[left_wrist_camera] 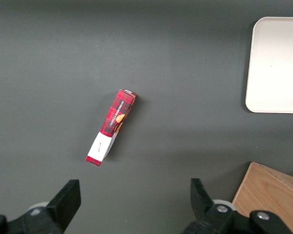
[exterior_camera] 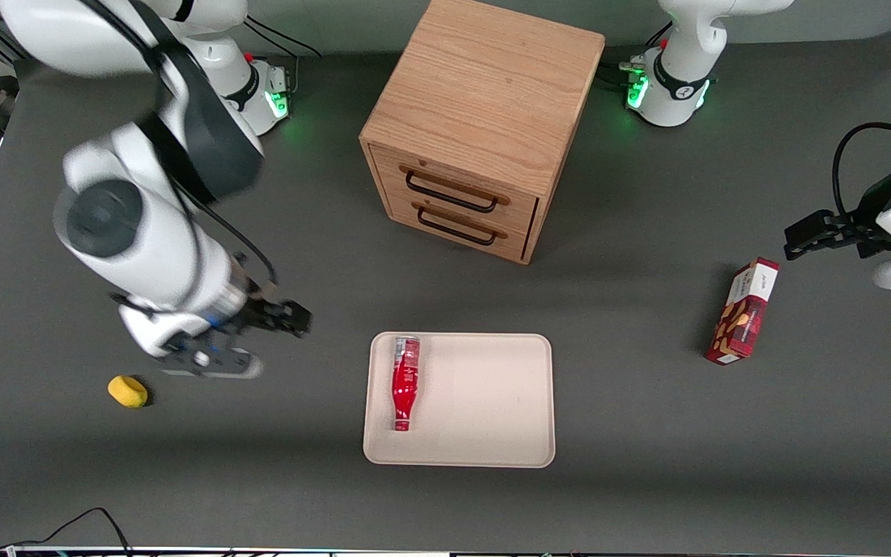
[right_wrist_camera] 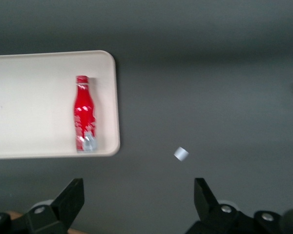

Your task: Place coke bottle on tray

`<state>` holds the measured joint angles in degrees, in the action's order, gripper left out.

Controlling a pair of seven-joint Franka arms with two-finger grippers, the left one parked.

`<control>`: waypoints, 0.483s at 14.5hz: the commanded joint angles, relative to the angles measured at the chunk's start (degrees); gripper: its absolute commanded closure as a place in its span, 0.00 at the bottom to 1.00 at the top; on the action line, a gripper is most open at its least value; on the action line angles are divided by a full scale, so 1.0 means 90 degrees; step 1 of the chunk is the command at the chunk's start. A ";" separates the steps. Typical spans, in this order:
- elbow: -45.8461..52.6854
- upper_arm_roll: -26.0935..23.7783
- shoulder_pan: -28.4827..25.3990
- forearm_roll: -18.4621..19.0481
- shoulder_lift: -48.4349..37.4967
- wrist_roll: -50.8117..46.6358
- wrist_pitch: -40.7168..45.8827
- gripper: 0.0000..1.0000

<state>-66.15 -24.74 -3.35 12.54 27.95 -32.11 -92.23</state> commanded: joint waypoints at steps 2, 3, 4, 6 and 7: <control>-0.0463 0.0500 0.0264 -0.0572 -0.1159 -0.0123 0.1015 0.00; -0.0463 0.0725 0.0264 -0.0757 -0.1414 -0.0075 0.1377 0.00; -0.0482 0.0940 0.0274 -0.1010 -0.1658 0.0100 0.1719 0.00; -0.0812 0.1351 0.0274 -0.1217 -0.2370 0.0248 0.2132 0.00; -0.1172 0.1516 0.0284 -0.1237 -0.2721 0.0257 0.2123 0.00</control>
<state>-68.45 -14.00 -0.93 3.35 11.58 -30.88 -73.12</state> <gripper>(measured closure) 0.000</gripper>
